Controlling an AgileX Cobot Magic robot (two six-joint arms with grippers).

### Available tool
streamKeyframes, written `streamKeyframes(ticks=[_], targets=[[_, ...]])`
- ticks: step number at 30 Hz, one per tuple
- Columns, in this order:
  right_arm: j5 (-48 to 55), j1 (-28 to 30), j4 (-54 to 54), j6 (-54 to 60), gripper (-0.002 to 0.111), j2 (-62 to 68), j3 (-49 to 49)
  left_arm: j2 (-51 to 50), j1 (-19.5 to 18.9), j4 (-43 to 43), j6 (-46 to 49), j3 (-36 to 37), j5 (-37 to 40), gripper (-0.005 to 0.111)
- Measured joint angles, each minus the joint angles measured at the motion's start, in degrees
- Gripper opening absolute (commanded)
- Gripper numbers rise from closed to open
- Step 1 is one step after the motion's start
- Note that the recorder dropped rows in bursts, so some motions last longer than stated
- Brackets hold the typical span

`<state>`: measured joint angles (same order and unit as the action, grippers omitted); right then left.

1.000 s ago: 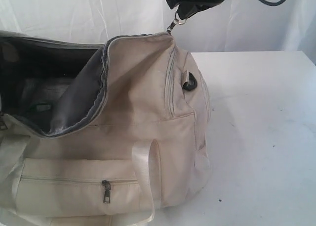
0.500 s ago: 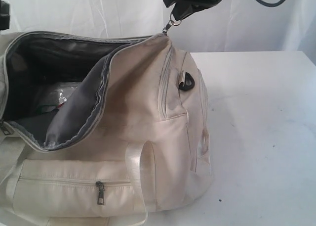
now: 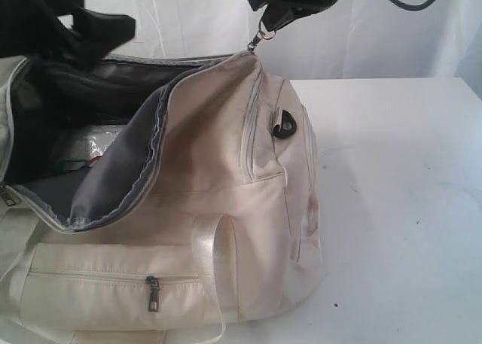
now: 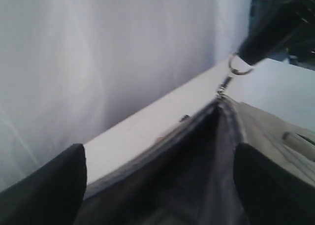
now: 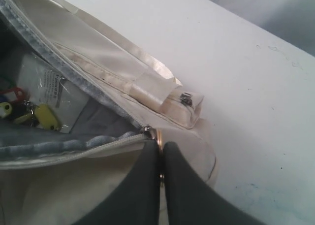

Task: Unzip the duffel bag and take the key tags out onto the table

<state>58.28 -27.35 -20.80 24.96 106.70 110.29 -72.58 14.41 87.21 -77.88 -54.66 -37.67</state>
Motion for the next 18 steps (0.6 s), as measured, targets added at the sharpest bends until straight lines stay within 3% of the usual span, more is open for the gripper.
streamKeyframes(ticks=[7,11,18], targets=[[0.6,0.0,-1.6,0.0,0.000,1.0,0.0,-7.1,8.1,-1.6,8.2,0.0,0.3,0.082],[1.0,0.0,-3.1,0.0,0.000,2.0,0.0,-9.4,10.2,-8.0,14.3,-0.3,1.0,0.082],[1.4,0.0,-4.4,1.3,0.000,2.9,0.0,-14.1,11.8,-11.2,15.9,-6.0,2.0,0.082]])
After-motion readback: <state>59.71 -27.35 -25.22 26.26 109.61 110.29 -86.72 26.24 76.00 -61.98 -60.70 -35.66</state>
